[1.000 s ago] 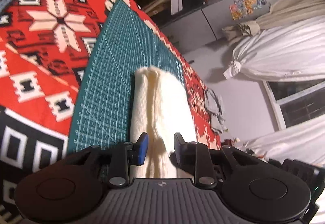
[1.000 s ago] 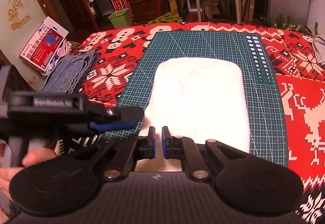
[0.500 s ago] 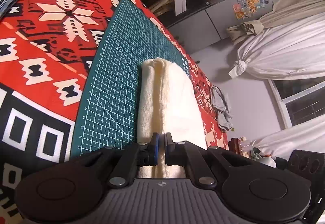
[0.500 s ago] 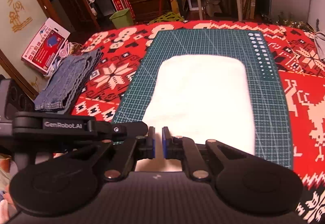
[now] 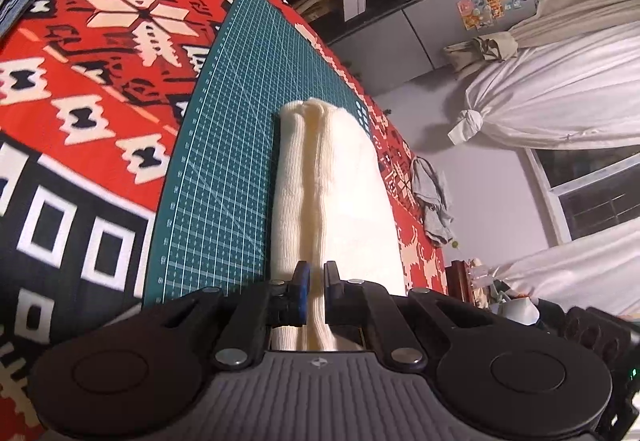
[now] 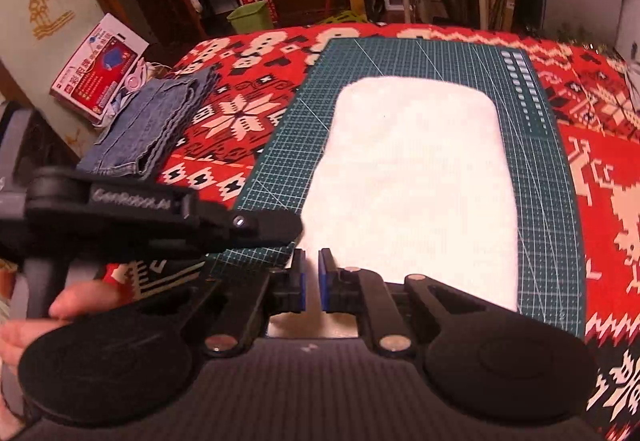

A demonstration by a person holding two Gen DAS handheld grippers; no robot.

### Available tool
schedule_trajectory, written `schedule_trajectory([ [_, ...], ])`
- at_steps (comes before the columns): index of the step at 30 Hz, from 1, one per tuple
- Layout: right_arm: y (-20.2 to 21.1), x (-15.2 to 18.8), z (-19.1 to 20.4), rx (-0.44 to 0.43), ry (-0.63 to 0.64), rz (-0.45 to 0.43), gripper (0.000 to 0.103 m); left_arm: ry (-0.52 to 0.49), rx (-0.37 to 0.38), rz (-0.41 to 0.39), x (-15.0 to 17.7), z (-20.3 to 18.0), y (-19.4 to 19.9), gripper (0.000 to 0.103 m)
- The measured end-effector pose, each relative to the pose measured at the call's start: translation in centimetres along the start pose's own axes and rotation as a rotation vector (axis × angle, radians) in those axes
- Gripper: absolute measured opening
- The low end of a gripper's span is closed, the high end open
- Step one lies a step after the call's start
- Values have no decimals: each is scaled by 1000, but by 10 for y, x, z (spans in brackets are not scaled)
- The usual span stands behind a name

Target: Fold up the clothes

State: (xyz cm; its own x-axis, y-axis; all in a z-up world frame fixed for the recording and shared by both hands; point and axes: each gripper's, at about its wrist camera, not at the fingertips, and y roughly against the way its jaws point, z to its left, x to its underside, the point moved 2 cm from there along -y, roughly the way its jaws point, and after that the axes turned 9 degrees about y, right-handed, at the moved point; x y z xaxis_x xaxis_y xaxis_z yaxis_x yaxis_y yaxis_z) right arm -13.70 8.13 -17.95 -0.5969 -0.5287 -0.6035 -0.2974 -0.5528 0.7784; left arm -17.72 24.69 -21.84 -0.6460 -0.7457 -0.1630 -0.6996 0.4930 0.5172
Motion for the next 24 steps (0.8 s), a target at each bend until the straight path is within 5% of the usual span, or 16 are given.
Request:
schedule_trajectory([
  [11, 22, 14, 3, -15, 4, 2, 9, -49, -40, 13, 16, -8, 15, 5],
  [16, 49, 21, -5, 26, 2, -45, 15, -98, -106, -21, 27, -21, 26, 29],
  [20, 72, 33, -20, 94, -12, -69, 36, -155, -181, -47, 37, -36, 33, 41],
  [24, 88, 49, -36, 170, -12, -66, 53, -198, -243, -67, 49, -47, 39, 65],
])
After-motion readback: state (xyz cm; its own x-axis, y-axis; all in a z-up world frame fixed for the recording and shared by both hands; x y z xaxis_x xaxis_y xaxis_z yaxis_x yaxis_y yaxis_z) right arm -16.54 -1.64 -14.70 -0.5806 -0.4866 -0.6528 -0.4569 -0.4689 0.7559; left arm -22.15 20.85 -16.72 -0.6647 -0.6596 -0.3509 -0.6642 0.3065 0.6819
